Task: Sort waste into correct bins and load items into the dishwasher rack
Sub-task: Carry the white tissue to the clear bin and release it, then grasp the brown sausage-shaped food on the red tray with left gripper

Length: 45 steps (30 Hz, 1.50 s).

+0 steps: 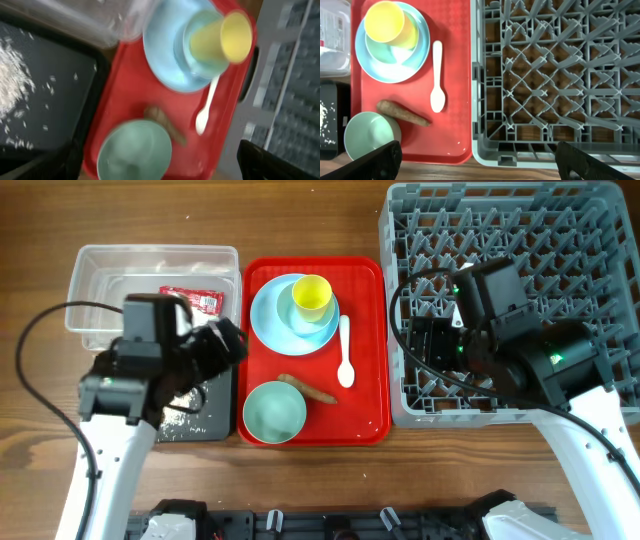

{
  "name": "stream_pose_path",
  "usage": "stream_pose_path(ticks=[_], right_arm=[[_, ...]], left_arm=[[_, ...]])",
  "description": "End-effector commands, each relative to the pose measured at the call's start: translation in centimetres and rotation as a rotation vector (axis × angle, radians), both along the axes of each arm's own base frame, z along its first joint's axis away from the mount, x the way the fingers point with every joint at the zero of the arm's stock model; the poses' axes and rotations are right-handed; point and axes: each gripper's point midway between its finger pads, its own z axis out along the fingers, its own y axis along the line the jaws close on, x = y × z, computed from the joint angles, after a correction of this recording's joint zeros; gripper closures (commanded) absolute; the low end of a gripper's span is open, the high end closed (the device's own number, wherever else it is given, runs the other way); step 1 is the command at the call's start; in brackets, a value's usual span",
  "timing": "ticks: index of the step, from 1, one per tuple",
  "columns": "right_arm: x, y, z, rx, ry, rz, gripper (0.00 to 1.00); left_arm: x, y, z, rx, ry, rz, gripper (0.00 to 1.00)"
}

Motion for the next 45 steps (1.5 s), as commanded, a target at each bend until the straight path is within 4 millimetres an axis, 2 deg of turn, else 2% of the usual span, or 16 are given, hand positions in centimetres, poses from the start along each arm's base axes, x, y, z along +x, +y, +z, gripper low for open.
stream_pose_path(ticks=[1,2,3,4,7,10,13,15,22,29,30,33,36,39,42,45], right_arm=[[0.3,-0.2,0.5,-0.012,-0.020,0.000,0.00],[0.3,-0.2,0.5,-0.012,-0.020,0.000,0.00],[0.3,-0.2,0.5,-0.012,-0.020,0.000,0.00],[0.3,-0.2,0.5,-0.012,-0.020,0.001,0.00],[0.3,-0.2,0.5,-0.012,-0.020,0.000,0.00],[0.3,-0.2,0.5,-0.012,-0.020,0.001,0.00],[0.3,-0.2,0.5,-0.012,-0.020,0.000,0.00],[0.3,-0.2,0.5,-0.012,-0.020,0.000,0.00],[0.3,-0.2,0.5,-0.012,-0.020,0.000,0.00],[0.3,-0.2,0.5,-0.012,-0.020,0.001,0.00],[0.3,-0.2,0.5,-0.012,-0.020,0.001,0.00],[0.3,-0.2,0.5,-0.012,-0.020,0.001,0.00],[0.3,-0.2,0.5,-0.012,-0.020,0.000,0.00],[0.3,-0.2,0.5,-0.012,-0.020,0.000,0.00],[0.3,-0.2,0.5,-0.012,-0.020,0.000,0.00],[0.3,-0.2,0.5,-0.012,-0.020,0.000,0.00]], left_arm=[[-2.0,-4.7,-0.9,-0.026,0.062,-0.152,0.18],[-2.1,-6.3,-1.3,-0.024,0.069,-0.180,0.27],[-2.0,-7.8,-1.7,-0.019,0.071,-0.183,0.44],[-2.2,-10.5,-2.5,-0.032,0.085,-0.230,0.76],[-3.2,-14.2,-5.5,0.009,0.152,-0.269,0.87],[-4.9,-16.9,-10.0,0.101,0.246,-0.329,0.94],[-5.8,-17.4,-12.9,0.159,0.316,-0.356,0.95],[-5.9,-15.9,-13.9,0.237,0.334,-0.333,0.94],[-4.0,-12.2,-13.9,0.447,0.247,-0.252,0.83],[-2.5,-11.3,-13.4,0.485,0.184,-0.144,0.80],[-2.3,-11.4,-13.4,0.468,0.177,-0.116,0.78],[-1.5,-12.4,-13.2,0.378,0.159,0.010,0.59],[-1.8,-13.0,-13.3,0.277,0.200,0.155,0.48],[-2.0,-13.3,-13.4,0.209,0.234,0.286,0.49],[-2.0,-13.3,-13.4,0.145,0.257,0.429,0.62],[-1.7,-13.6,-13.6,0.133,0.250,0.444,0.65]])
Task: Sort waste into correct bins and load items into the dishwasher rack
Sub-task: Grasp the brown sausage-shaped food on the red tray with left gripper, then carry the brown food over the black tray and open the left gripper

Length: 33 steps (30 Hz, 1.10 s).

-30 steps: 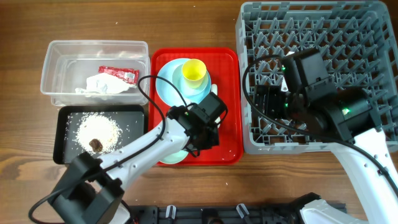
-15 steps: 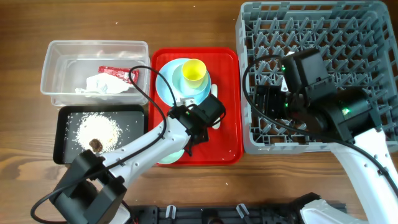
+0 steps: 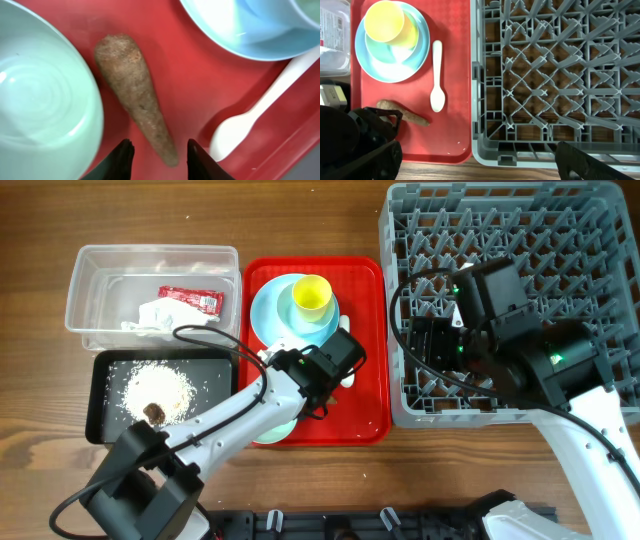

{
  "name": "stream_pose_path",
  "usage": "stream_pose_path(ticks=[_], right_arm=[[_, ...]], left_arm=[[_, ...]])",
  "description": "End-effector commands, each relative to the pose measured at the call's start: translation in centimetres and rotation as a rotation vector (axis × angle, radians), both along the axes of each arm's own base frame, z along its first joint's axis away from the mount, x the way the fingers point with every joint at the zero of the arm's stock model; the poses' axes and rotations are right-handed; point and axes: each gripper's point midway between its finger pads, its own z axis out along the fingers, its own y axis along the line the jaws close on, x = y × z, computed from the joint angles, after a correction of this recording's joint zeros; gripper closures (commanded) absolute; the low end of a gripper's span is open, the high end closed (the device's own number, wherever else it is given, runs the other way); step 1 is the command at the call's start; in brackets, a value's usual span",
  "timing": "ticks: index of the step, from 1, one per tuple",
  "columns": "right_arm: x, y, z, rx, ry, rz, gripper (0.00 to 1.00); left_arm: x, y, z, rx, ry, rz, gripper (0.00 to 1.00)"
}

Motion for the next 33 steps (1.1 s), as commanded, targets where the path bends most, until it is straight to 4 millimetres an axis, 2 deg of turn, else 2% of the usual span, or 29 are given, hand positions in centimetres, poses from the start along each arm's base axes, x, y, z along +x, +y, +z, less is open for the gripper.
stream_pose_path(ticks=[1,11,15,18,21,24,27,28,29,31,33], right_arm=[[0.3,-0.2,0.5,-0.012,-0.022,0.000,0.00],[0.3,-0.2,0.5,-0.012,-0.022,0.000,0.00],[0.3,-0.2,0.5,-0.012,-0.022,0.000,0.00],[0.3,-0.2,0.5,-0.012,-0.022,0.000,0.00],[0.3,-0.2,0.5,-0.011,-0.022,0.000,0.00],[0.3,-0.2,0.5,-0.011,-0.022,0.000,0.00],[0.3,-0.2,0.5,-0.012,-0.022,0.000,0.00],[0.3,-0.2,0.5,-0.012,-0.022,0.000,0.00],[0.3,-0.2,0.5,-0.012,-0.022,0.000,0.00],[0.3,-0.2,0.5,-0.012,-0.022,0.000,0.00],[0.3,-0.2,0.5,-0.012,-0.022,0.000,0.00]], left_arm=[[0.2,-0.2,-1.1,-0.012,0.007,0.082,0.66],[0.0,0.6,-4.9,0.091,0.058,0.079,0.62],[0.2,0.5,-5.1,0.087,0.055,0.079,0.69],[0.3,0.4,-5.1,0.082,0.050,0.079,0.79],[0.8,0.2,-4.8,0.074,0.030,0.078,0.80],[1.6,0.3,-3.1,0.057,-0.027,0.089,0.86],[2.5,0.4,-0.8,0.022,-0.090,0.095,0.86],[3.2,0.6,1.1,0.005,-0.138,0.073,0.87],[3.5,0.9,2.1,-0.007,-0.165,0.074,0.87],[4.4,2.3,4.5,-0.037,-0.218,0.111,0.89],[5.1,5.1,6.2,-0.044,-0.235,0.188,0.96]])
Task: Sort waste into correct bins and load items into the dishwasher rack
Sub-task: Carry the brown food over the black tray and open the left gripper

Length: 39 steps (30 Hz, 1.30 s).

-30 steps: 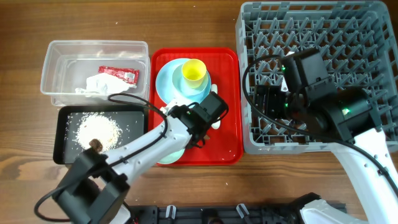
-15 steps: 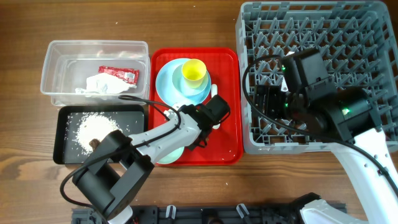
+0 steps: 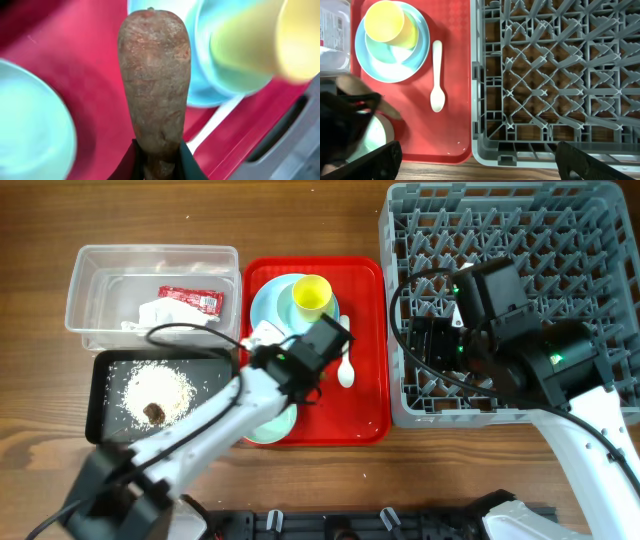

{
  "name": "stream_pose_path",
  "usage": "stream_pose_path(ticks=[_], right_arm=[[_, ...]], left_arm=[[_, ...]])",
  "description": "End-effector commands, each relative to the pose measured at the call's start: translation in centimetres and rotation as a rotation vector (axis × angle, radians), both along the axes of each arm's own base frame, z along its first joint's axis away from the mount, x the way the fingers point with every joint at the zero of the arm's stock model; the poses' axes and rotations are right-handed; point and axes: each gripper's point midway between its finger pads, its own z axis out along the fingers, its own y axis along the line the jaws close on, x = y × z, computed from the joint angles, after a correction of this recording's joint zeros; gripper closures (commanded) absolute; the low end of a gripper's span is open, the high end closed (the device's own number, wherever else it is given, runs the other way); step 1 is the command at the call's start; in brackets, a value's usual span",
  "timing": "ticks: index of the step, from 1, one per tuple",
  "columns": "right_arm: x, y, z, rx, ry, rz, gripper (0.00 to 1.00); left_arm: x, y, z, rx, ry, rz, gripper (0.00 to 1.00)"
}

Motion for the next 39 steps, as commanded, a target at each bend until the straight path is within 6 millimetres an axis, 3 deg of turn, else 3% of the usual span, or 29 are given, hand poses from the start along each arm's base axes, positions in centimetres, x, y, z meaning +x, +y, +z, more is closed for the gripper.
stream_pose_path(ticks=[1,5,8,12,20,30,31,32,33,37,39], right_arm=[[0.3,-0.2,0.5,-0.012,-0.021,0.001,0.00],[0.3,-0.2,0.5,-0.012,-0.021,0.000,0.00],[0.3,-0.2,0.5,-0.012,-0.021,0.001,0.00],[0.3,-0.2,0.5,-0.012,-0.021,0.000,0.00],[0.3,-0.2,0.5,-0.012,-0.021,0.000,0.00],[0.3,-0.2,0.5,-0.012,-0.021,0.001,0.00],[0.3,-0.2,0.5,-0.012,-0.021,0.000,0.00],[0.3,-0.2,0.5,-0.012,-0.021,0.000,0.00],[0.3,-0.2,0.5,-0.012,-0.021,0.000,0.00],[0.3,-0.2,0.5,-0.012,-0.021,0.000,0.00],[0.3,-0.2,0.5,-0.012,-0.021,0.001,0.00]], left_arm=[[1.4,5.0,2.7,0.023,-0.049,0.116,0.96],[0.4,12.8,1.8,0.104,0.074,0.313,0.92],[-0.5,17.3,1.4,0.138,0.137,0.446,0.91],[-1.3,20.6,-0.3,0.169,0.158,0.547,0.87],[-1.9,21.2,-3.9,0.178,0.129,0.562,0.83],[-1.3,21.0,-5.2,0.174,0.139,0.561,0.79],[-1.2,20.9,-5.4,0.175,0.143,0.561,0.76],[-1.3,20.8,-5.6,0.171,0.151,0.558,0.66],[-1.3,20.7,-5.7,0.167,0.153,0.557,0.61],[-1.2,20.7,-5.5,0.162,0.148,0.556,0.60],[-0.2,20.5,-3.7,0.157,0.102,0.511,0.58]])
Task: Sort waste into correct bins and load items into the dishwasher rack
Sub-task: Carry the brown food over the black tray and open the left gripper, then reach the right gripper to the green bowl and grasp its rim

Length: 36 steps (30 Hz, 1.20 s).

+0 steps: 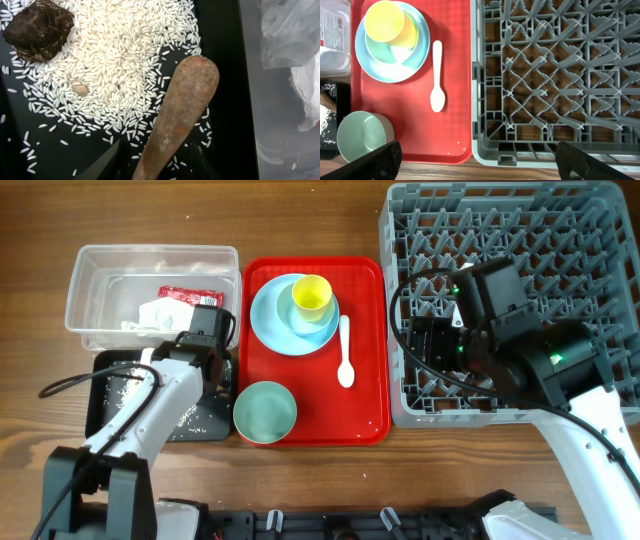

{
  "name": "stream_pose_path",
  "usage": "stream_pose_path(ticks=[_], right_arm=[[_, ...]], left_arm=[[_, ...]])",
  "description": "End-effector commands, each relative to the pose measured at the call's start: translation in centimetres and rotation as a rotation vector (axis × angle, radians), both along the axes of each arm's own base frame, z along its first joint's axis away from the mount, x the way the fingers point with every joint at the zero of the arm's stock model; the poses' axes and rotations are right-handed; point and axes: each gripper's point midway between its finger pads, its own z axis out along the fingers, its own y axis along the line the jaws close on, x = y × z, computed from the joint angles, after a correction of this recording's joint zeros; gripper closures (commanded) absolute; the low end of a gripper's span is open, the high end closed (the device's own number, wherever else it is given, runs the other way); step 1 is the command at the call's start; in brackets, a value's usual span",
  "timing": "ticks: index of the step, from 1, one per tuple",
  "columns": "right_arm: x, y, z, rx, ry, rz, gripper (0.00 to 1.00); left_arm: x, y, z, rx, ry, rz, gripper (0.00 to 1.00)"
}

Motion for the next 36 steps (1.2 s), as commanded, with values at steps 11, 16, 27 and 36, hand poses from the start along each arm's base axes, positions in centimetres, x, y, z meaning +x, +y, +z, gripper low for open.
stream_pose_path(ticks=[11,16,27,36], right_arm=[[0.3,-0.2,0.5,-0.012,-0.021,0.000,0.00],[0.3,-0.2,0.5,-0.012,-0.022,0.000,0.00],[1.1,12.8,0.2,0.369,0.045,0.245,0.88],[-4.5,26.4,-16.0,0.131,0.319,0.591,0.81]], left_arm=[[-4.5,-9.8,11.7,-0.308,-0.111,-1.032,0.78],[-3.1,-7.6,11.7,-0.127,-0.100,-1.060,0.73],[-1.8,3.3,12.3,-0.123,-0.185,-0.570,0.56],[-2.3,4.6,11.9,-0.130,-0.172,-0.516,0.00]])
